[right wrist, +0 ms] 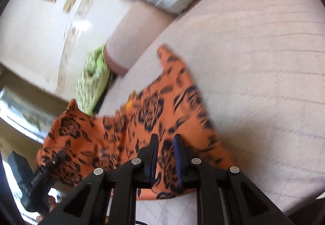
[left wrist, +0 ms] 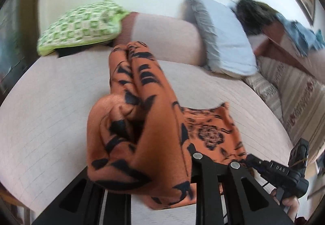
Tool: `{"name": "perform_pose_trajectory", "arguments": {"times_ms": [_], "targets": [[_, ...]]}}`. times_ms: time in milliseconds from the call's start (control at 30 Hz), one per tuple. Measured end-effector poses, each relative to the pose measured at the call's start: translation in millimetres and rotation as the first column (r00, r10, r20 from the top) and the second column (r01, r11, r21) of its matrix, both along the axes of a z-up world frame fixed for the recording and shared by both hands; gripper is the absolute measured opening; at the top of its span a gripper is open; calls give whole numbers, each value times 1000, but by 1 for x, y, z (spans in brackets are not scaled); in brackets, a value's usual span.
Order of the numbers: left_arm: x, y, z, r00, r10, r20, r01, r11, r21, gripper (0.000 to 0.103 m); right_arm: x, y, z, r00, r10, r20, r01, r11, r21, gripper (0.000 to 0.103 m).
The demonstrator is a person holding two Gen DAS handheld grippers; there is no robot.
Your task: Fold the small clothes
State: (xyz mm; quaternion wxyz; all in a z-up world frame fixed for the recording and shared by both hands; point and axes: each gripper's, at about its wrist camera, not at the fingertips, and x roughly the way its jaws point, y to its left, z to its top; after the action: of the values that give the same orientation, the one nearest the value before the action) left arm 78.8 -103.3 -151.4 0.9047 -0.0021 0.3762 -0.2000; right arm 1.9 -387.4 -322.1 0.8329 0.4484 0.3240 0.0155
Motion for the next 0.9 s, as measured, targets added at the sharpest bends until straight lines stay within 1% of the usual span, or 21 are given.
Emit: {"name": "perform_pose_trajectory", "arguments": {"times_ms": [67,167,267,300,333,367,400,500,533,567,600,633,667,700,733,767,833,867,900], "targets": [[-1,-27,-2,999,-47,-8,47,999,23,22,-11,-17,2,998,-57,28,56,998,35,17],[-3,-77,-14,990,-135,-49,138,988,67,22,-22,-37,0,992,-116,47,111,989,101,19],[-8,-127,-39,971,-219,-99,230,967,112,22,-32,-55,-6,987,-155,46,146,976,161,19],[-11,-145,-52,963,-239,-127,256,956,140,22,-34,-60,-8,985,-165,44,155,973,171,19],[-13,-157,-61,960,-243,-139,265,950,167,22,-38,-65,-9,983,-178,43,168,969,182,19],[-18,-167,-68,958,-247,-142,272,942,195,22,-32,-64,-9,982,-186,44,175,967,187,19],[-23,-175,-74,957,-255,-140,281,935,218,22,-33,-66,-9,980,-192,46,180,965,192,19],[-29,-180,-78,956,-265,-127,289,925,244,22,-34,-74,-11,981,-187,48,172,961,215,19],[-30,-178,-78,955,-270,-123,293,924,245,22,-32,-75,-12,984,-171,56,154,960,235,20],[-30,-174,-78,954,-275,-121,297,923,244,22,-22,-74,-12,989,-124,76,98,954,285,20],[-32,-170,-78,952,-281,-119,303,921,246,22,-9,-71,-14,994,-57,92,22,939,343,26],[-31,-166,-77,952,-283,-119,304,920,249,22,4,-68,-16,996,-5,92,-31,923,383,34],[-32,-162,-77,952,-281,-120,303,920,249,22,14,-66,-20,995,52,80,-81,901,425,65],[-33,-157,-76,953,-279,-120,300,923,242,22,22,-62,-21,994,81,76,-107,883,458,76],[-35,-152,-75,953,-278,-117,299,925,234,22,30,-60,-22,992,97,83,-125,871,475,76],[-37,-148,-74,954,-277,-113,296,927,230,22,40,-56,-21,988,131,78,-152,869,471,76],[-37,-143,-73,956,-273,-111,292,931,218,22,66,-44,-24,976,215,30,-203,858,472,76],[-37,-142,-72,955,-273,-114,292,933,211,22,81,-37,-28,969,246,16,-222,842,491,76],[-37,-142,-72,955,-274,-114,293,933,210,22,89,-33,-30,967,255,18,-229,833,504,76]]}}
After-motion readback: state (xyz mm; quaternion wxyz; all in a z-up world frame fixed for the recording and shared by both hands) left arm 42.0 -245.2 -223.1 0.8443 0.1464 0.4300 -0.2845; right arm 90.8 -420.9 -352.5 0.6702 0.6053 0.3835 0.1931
